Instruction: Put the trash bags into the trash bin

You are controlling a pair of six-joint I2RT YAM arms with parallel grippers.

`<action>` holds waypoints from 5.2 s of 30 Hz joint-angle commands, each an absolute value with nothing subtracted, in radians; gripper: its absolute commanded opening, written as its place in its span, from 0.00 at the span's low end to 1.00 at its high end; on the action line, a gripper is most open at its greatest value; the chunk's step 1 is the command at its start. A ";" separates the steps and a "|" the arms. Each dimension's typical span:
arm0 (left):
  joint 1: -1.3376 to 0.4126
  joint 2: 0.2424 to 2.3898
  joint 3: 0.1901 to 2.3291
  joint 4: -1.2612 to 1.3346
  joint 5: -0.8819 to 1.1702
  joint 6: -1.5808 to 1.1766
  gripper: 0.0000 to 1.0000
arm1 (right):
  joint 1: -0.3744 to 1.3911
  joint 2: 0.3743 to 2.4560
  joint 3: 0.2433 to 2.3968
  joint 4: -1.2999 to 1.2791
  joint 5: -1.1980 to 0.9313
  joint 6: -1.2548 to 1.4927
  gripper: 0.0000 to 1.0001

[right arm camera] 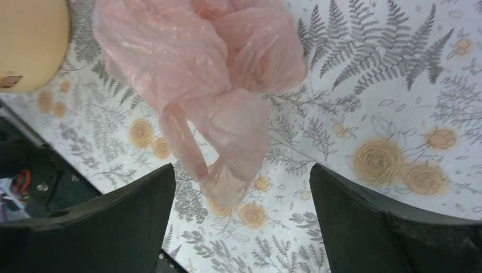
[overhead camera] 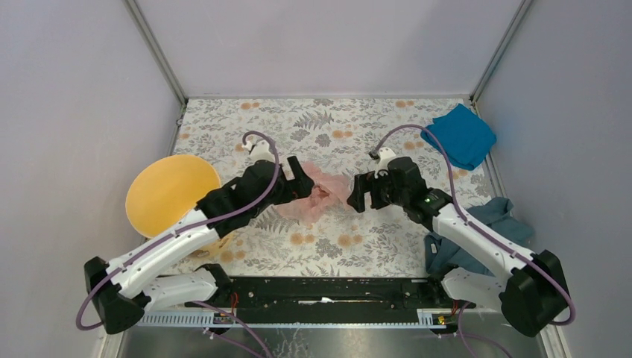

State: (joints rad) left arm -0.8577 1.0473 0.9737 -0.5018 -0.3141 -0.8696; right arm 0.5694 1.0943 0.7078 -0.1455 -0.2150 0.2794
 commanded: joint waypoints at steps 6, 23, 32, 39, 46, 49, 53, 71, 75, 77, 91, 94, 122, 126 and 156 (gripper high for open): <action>-0.806 1.170 0.941 -0.597 -0.401 -0.825 0.98 | 0.785 1.226 0.817 -0.121 0.228 0.100 0.94; -0.643 1.457 0.943 -0.377 -0.287 -0.769 0.82 | 0.918 1.184 0.725 -0.016 0.314 0.073 1.00; -0.641 1.494 0.925 -0.349 -0.264 -0.741 0.43 | 0.955 1.126 0.741 -0.099 0.327 0.117 1.00; -0.641 1.378 0.876 -0.314 -0.198 -0.735 0.30 | 1.018 1.221 0.792 -0.098 0.480 0.085 0.97; -0.640 1.287 0.860 -0.328 -0.192 -0.730 0.15 | 1.054 1.370 0.777 -0.010 0.678 0.041 0.89; -0.641 1.265 0.867 -0.349 -0.196 -0.722 0.06 | 1.054 1.383 0.769 0.039 0.765 0.048 0.73; -0.641 1.220 0.885 -0.392 -0.209 -0.707 0.00 | 1.054 1.344 0.785 -0.022 0.761 0.079 0.41; -0.638 1.433 0.845 -0.298 -0.069 -0.690 0.73 | 1.052 1.180 0.696 -0.143 0.617 0.248 0.01; -0.637 1.493 0.844 -0.297 -0.072 -0.685 0.51 | 1.042 1.157 0.690 -0.164 0.588 0.283 0.00; -0.638 1.507 0.841 -0.315 -0.083 -0.680 0.29 | 1.026 1.142 0.693 -0.187 0.570 0.305 0.00; -0.535 1.694 1.711 -0.729 -0.138 -0.638 0.00 | 0.426 1.301 1.073 -0.543 -0.152 0.390 0.00; -0.549 1.815 2.349 -0.868 -0.083 -0.573 0.00 | 0.421 1.397 1.608 -0.796 -0.052 0.253 0.00; -0.859 1.197 1.768 -0.281 -0.192 -0.432 0.00 | 0.574 1.153 1.656 -0.310 -0.149 0.155 0.00; -0.856 1.063 1.416 -0.244 -0.458 -0.521 0.00 | 0.574 1.021 1.267 -0.114 -0.077 0.169 0.00; -0.829 1.050 0.974 -0.318 -0.339 -0.634 0.00 | 0.592 1.147 0.853 -0.184 -0.018 0.263 0.00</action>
State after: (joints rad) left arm -0.8295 0.9161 1.3174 -0.1635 -0.3050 -0.5659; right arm 0.5900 0.8932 1.1603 -0.0032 -0.1009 0.2344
